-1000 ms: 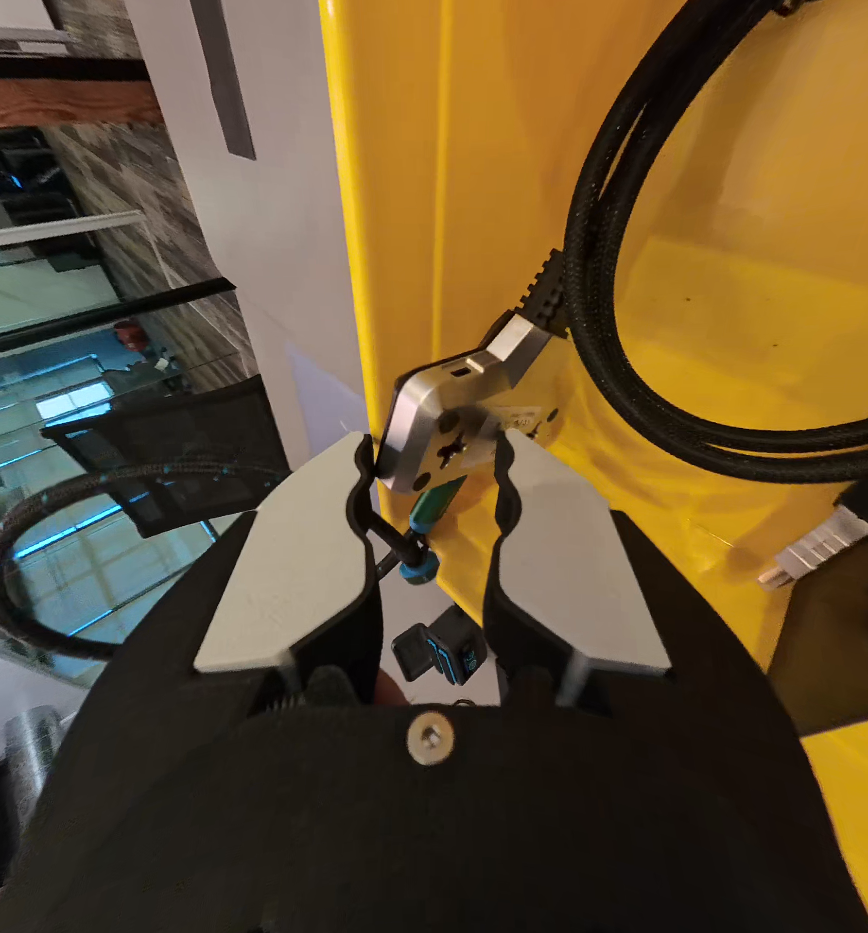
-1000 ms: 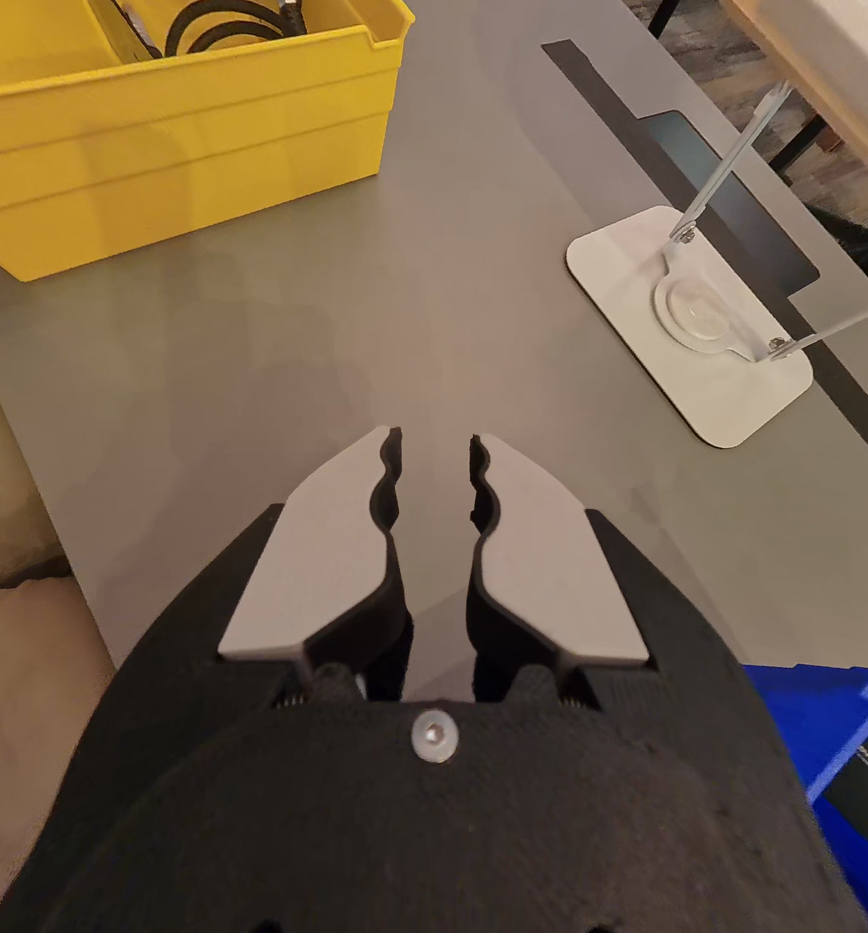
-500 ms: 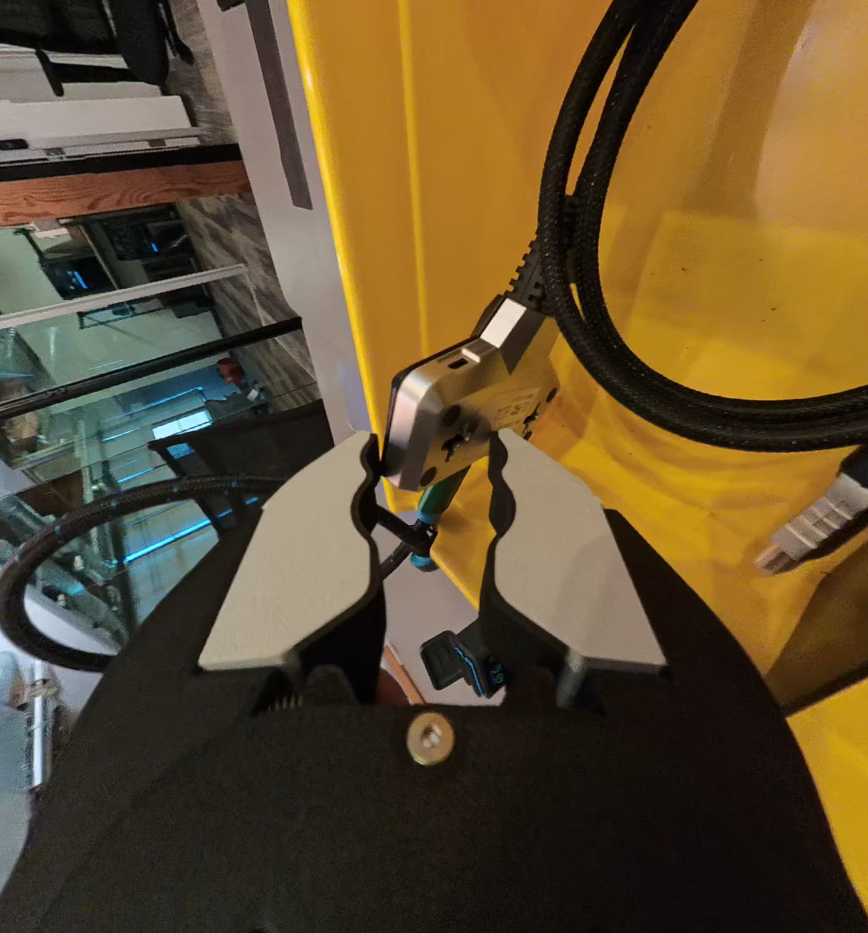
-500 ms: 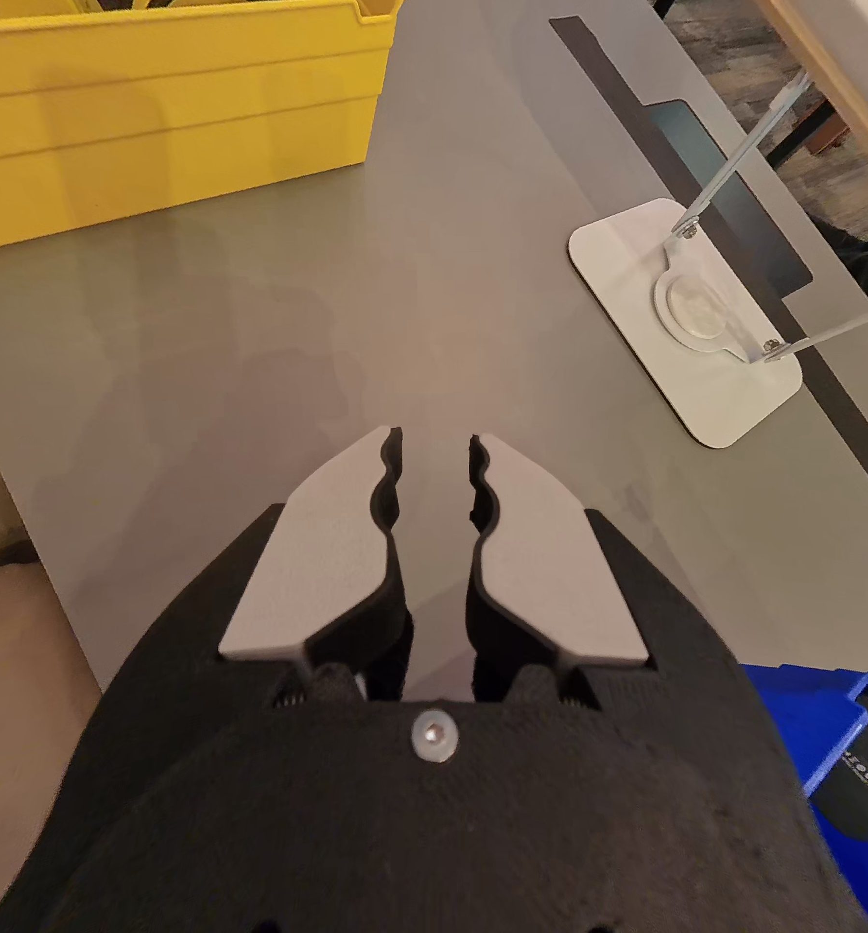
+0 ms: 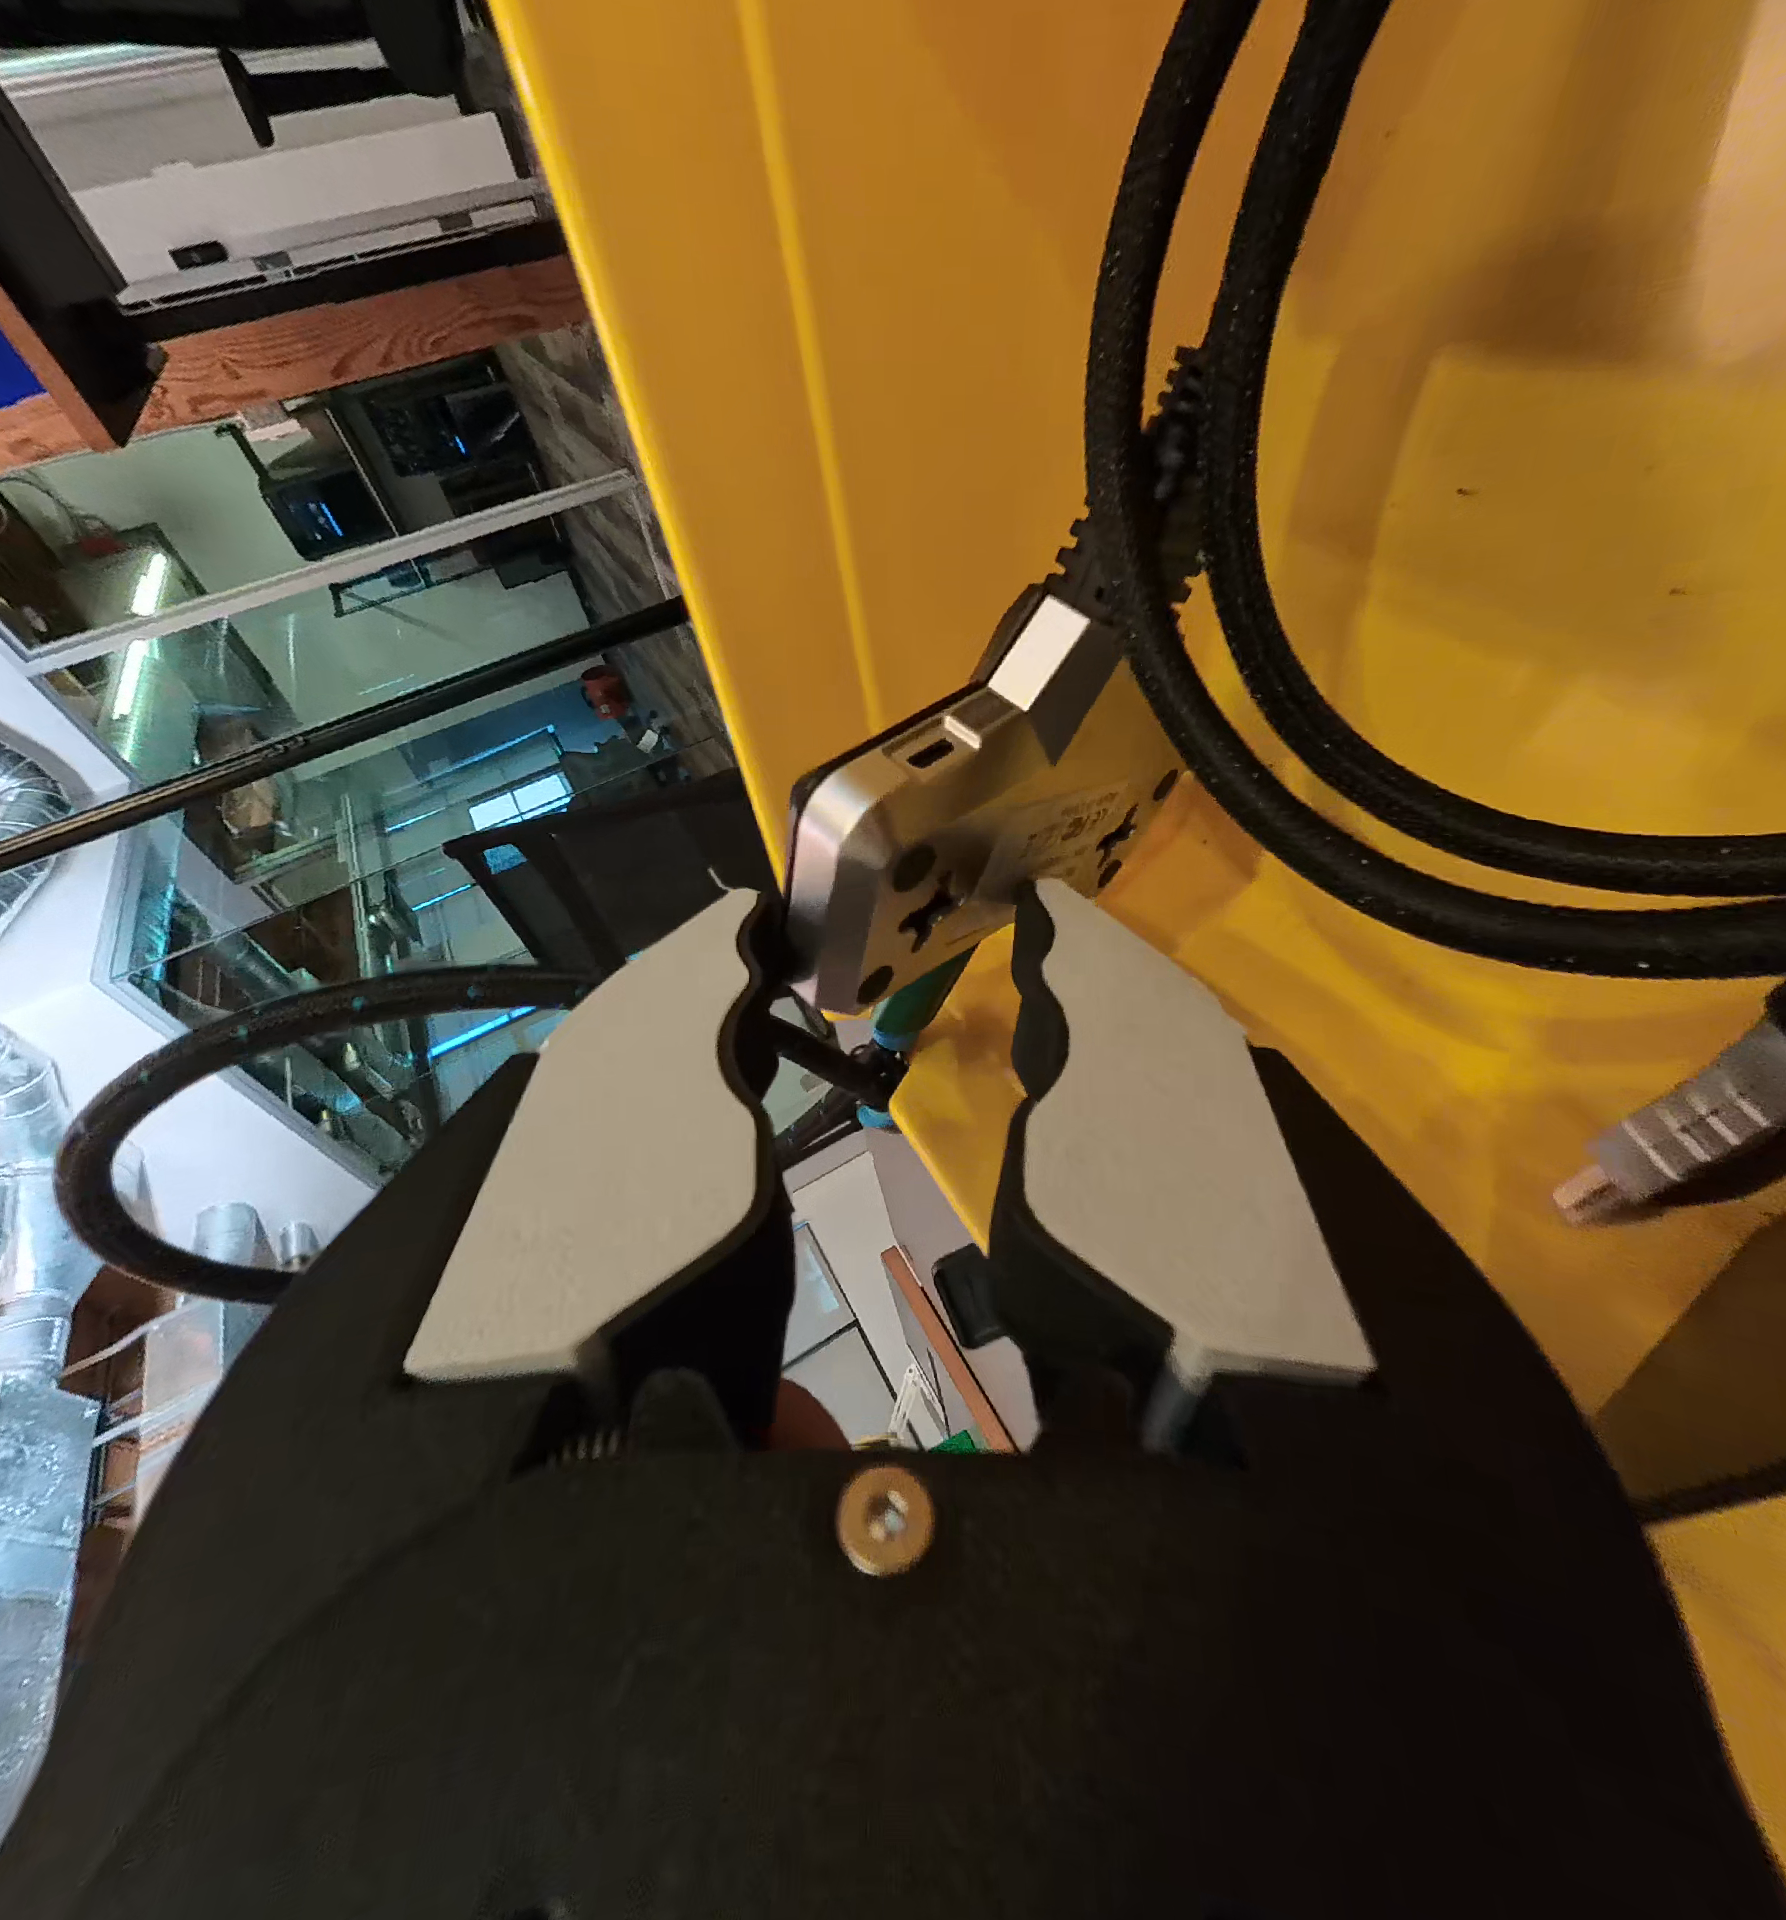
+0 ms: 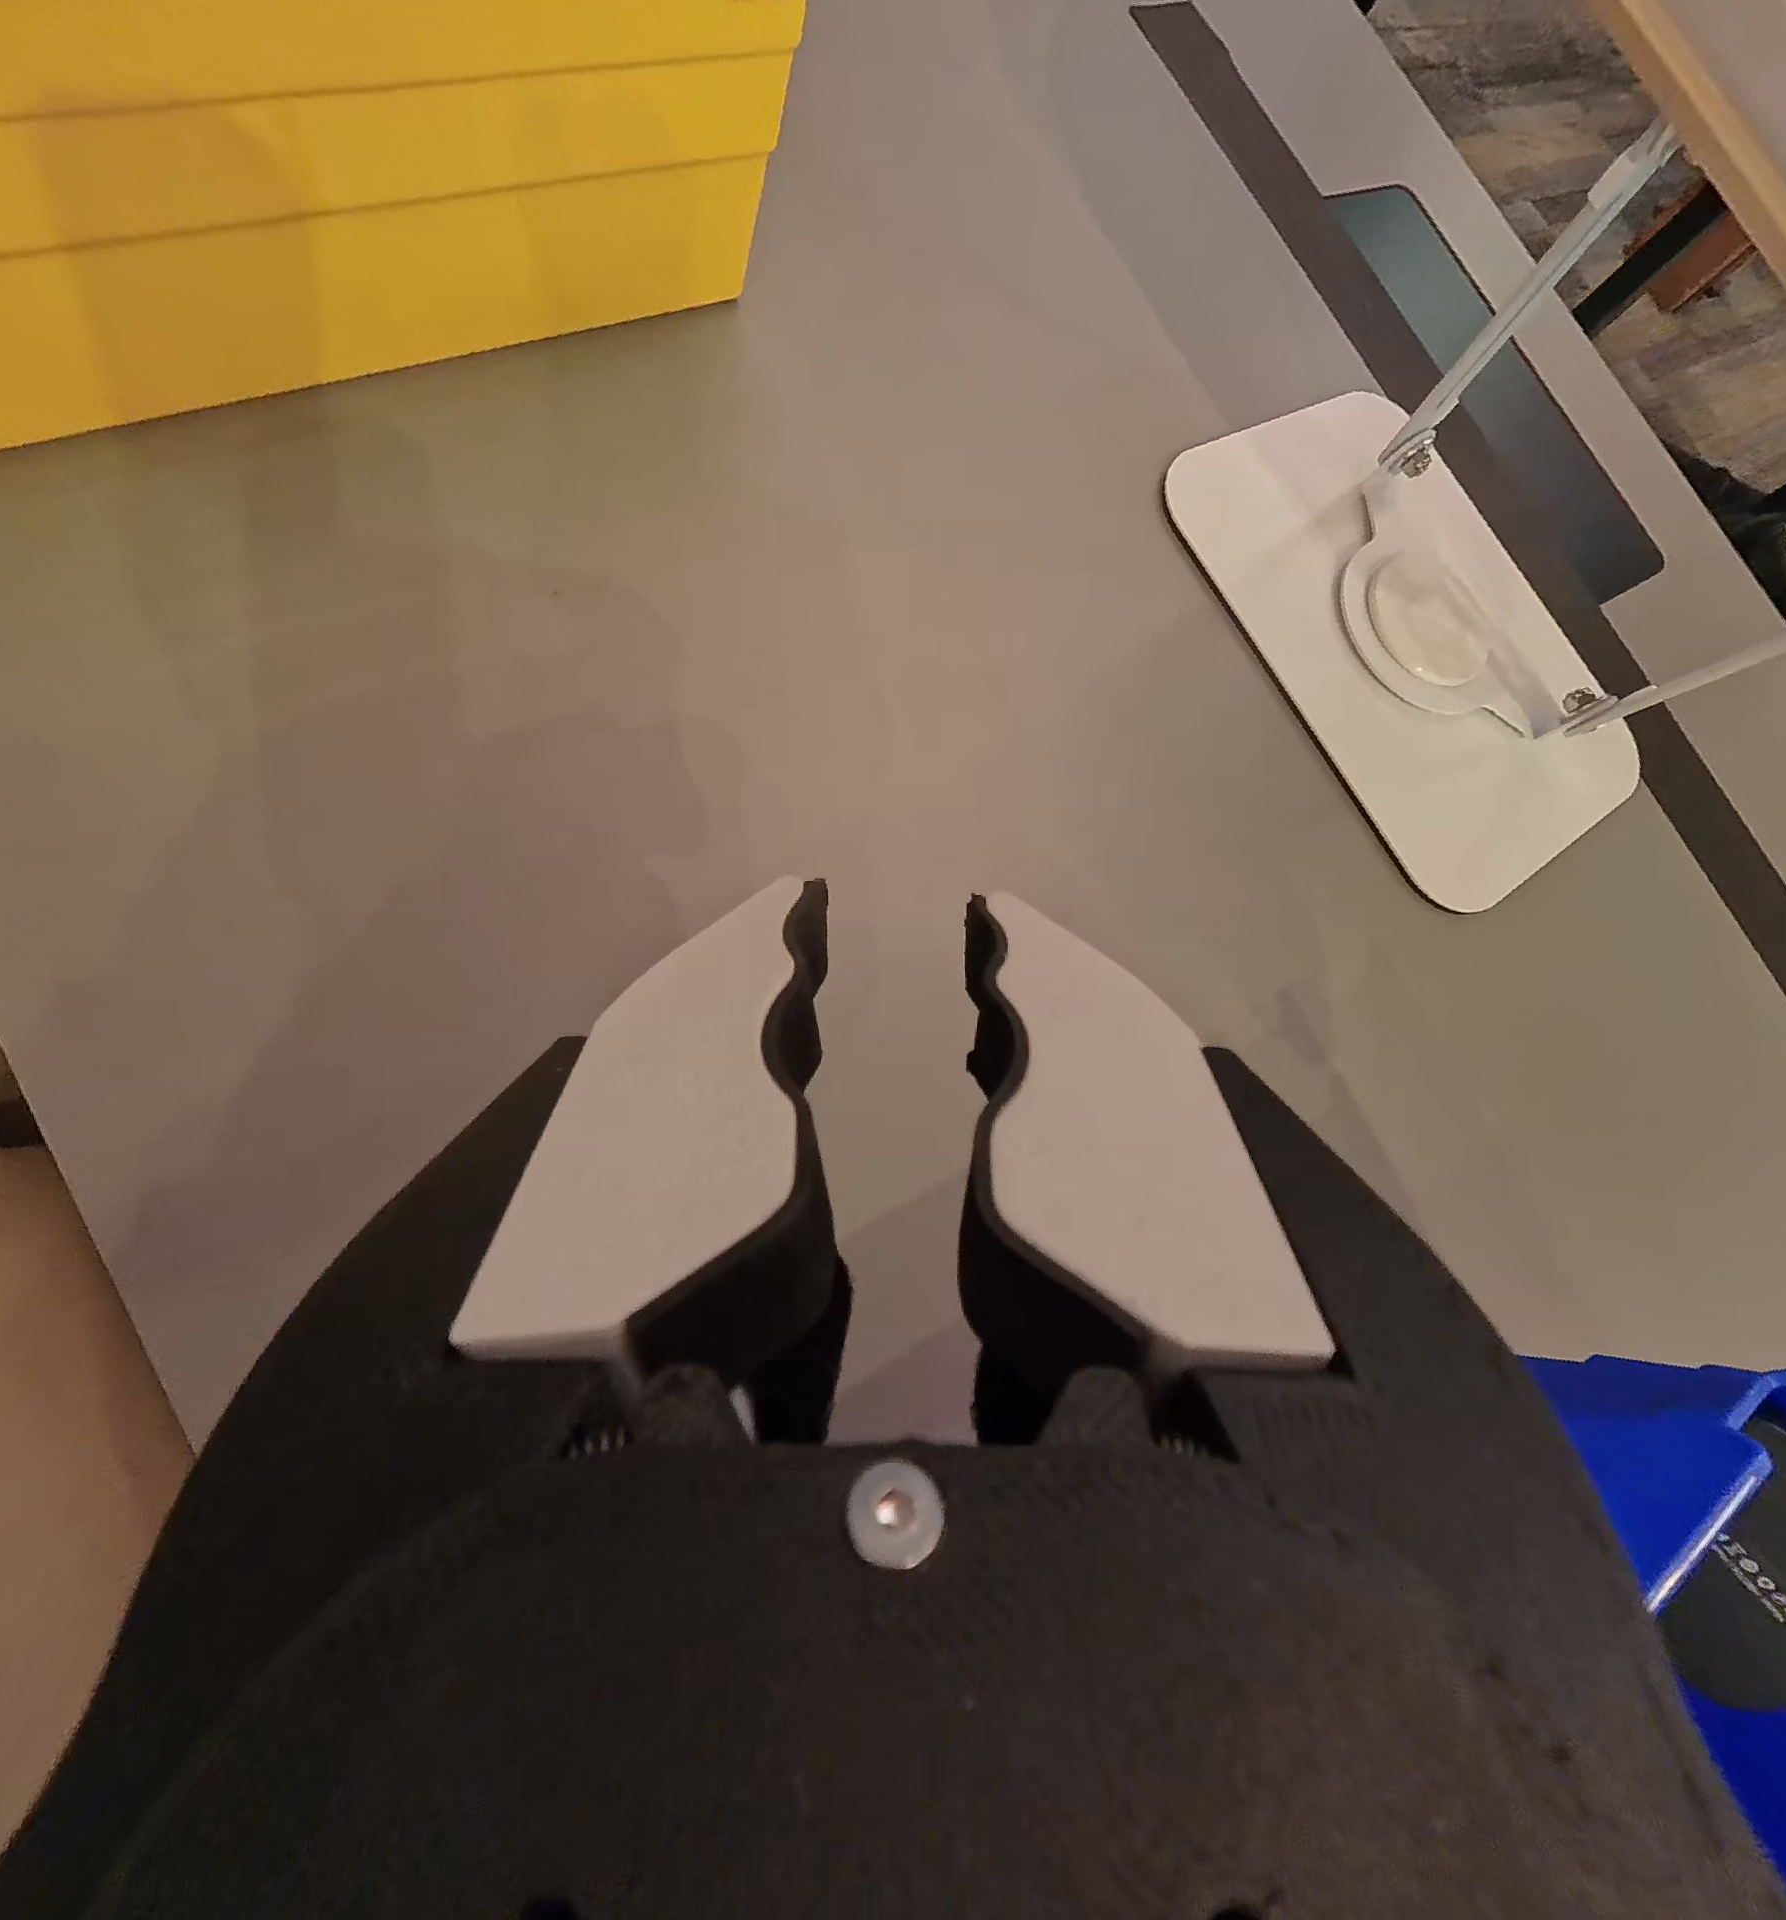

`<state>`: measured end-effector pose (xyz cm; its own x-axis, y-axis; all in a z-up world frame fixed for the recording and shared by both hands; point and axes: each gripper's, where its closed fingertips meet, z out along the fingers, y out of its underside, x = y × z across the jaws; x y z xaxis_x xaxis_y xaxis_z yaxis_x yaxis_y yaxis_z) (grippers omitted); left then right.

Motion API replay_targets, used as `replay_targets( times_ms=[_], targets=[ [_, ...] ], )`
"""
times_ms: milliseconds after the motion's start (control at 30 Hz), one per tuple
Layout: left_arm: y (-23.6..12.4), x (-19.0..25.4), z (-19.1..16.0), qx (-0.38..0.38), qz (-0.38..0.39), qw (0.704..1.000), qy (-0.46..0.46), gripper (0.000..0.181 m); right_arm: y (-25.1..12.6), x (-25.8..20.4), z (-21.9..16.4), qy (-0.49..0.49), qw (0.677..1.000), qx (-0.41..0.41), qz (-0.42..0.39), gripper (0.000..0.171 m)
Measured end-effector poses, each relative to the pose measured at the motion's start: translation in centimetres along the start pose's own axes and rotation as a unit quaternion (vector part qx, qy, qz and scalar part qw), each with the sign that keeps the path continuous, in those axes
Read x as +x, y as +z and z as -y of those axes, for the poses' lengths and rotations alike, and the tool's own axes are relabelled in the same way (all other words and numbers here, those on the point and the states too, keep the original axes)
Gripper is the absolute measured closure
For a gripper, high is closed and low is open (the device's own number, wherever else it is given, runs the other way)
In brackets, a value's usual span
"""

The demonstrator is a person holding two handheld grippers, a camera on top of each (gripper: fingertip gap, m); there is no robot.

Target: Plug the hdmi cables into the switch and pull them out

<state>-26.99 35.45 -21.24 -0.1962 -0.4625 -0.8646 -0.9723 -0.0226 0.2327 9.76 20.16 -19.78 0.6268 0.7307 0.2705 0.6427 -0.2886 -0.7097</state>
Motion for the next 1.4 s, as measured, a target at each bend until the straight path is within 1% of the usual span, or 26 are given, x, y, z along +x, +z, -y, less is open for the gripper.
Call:
replay_targets(
  times_ms=[33, 333, 533, 600, 867, 1033, 1200, 1400],
  targets=[
    [-0.2, 0.0, -0.1, -0.002, -0.003, 1.0, -0.001, 0.14, 0.0, 0.0, 0.0, 0.001, 1.0, 0.0, 0.0, 0.147],
    [-0.8, -0.2, -0.2, 0.016, 0.019, 1.0, -0.008, 0.142, 0.3, -0.2, -0.2, -0.004, 1.0, -0.007, 0.003, 0.147],
    [-2.0, -1.8, -1.1, 0.037, 0.051, 0.998, -0.025, 0.161, 0.4, -0.1, -0.4, -0.001, 1.0, -0.008, 0.007, 0.147],
    [-2.2, -1.8, -1.3, 0.042, 0.047, 0.997, -0.034, 0.161, 0.5, -0.2, -0.4, -0.001, 1.0, -0.008, 0.008, 0.147],
    [-3.6, -3.3, -2.1, 0.051, 0.08, 0.993, -0.07, 0.161, 0.4, -0.1, -0.3, 0.001, 1.0, -0.006, 0.007, 0.147],
    [-5.4, -5.7, -2.8, 0.062, 0.115, 0.985, -0.108, 0.161, 0.2, 0.0, 0.1, 0.005, 1.0, 0.006, 0.004, 0.146],
    [-8.1, -8.7, -3.1, 0.083, 0.168, 0.973, -0.134, 0.16, -0.3, 0.0, 1.0, 0.013, 1.0, 0.028, 0.003, 0.144],
    [-11.9, -11.3, -1.5, 0.137, 0.203, 0.955, -0.169, 0.16, -0.9, -0.2, 2.4, 0.016, 0.998, 0.06, 0.001, 0.142]
  ],
)
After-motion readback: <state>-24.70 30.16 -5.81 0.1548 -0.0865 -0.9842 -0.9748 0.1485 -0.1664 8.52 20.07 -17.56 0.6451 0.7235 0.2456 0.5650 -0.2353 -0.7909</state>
